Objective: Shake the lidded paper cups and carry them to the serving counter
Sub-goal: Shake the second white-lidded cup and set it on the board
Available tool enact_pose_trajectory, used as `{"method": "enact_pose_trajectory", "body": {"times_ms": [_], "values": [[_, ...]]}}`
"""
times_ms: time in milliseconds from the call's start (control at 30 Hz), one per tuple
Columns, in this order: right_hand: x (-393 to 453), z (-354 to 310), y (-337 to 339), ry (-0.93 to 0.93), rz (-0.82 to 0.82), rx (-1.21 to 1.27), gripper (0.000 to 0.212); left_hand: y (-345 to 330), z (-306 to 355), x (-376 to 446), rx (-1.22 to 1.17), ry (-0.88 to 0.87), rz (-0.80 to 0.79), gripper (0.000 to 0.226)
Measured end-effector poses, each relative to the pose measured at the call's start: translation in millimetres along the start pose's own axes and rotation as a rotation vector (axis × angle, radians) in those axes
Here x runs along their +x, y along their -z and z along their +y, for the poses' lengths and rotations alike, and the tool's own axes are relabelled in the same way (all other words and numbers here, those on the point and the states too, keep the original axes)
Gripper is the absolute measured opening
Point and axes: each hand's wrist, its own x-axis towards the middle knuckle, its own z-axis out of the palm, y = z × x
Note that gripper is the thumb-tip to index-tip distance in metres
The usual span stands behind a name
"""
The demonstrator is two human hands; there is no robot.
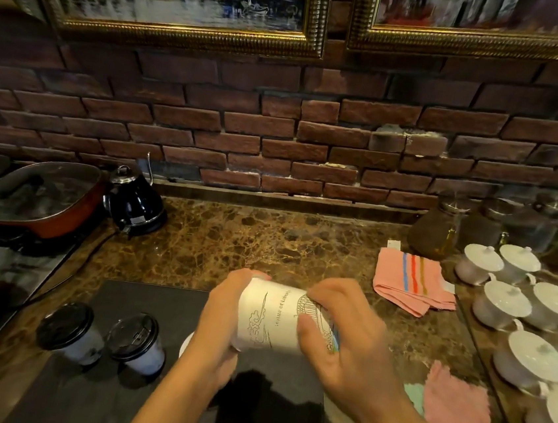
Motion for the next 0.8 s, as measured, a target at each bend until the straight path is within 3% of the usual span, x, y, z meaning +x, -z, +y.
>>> {"method": "enact_pose_trajectory", "body": {"times_ms": [67, 133, 233, 333, 400, 467, 600, 667, 800], "values": [[2.8, 6.2, -3.5, -0.026, 0.106, 0.066, 0.018, -5.0, -1.9, 0.8, 0.035, -0.027, 0.038, 0.015], [9.1, 10.1, -4.9, -0.152, 0.182, 0.190, 0.024, -8.9, -5.7, -3.3, 0.054, -0.255, 0.096, 0.019], [17.3, 11.7, -5.7, -0.336, 0.184, 0.400, 0.029, -11.1, -14.4, -10.7, 0.156, -0.603, 0.097, 0.039], [20.5, 20.4, -10.1, -0.543, 0.139, 0.578, 0.031, -9.3, -24.5, -9.9, 0.349, -0.788, 0.133, 0.050], [19.5, 21.2, -10.1, -0.600, 0.103, 0.549, 0.030, -5.6, -27.7, -6.3, 0.412, -0.818, 0.135, 0.051], [16.3, 16.9, -8.4, -0.476, 0.094, 0.432, 0.025, -3.3, -23.6, -3.4, 0.300, -0.740, 0.144, 0.038], [14.4, 13.1, -8.3, -0.108, 0.159, 0.194, 0.018, -8.4, -5.1, -0.4, -0.046, -0.225, 0.081, 0.020], [16.2, 15.7, -11.0, -0.151, 0.198, 0.248, 0.022, -8.6, -4.4, -0.2, 0.016, -0.262, 0.094, 0.021], [19.4, 16.3, -16.5, -0.403, 0.205, 0.465, 0.026, -10.0, -15.8, -4.1, 0.174, -0.600, 0.145, 0.035]]}}
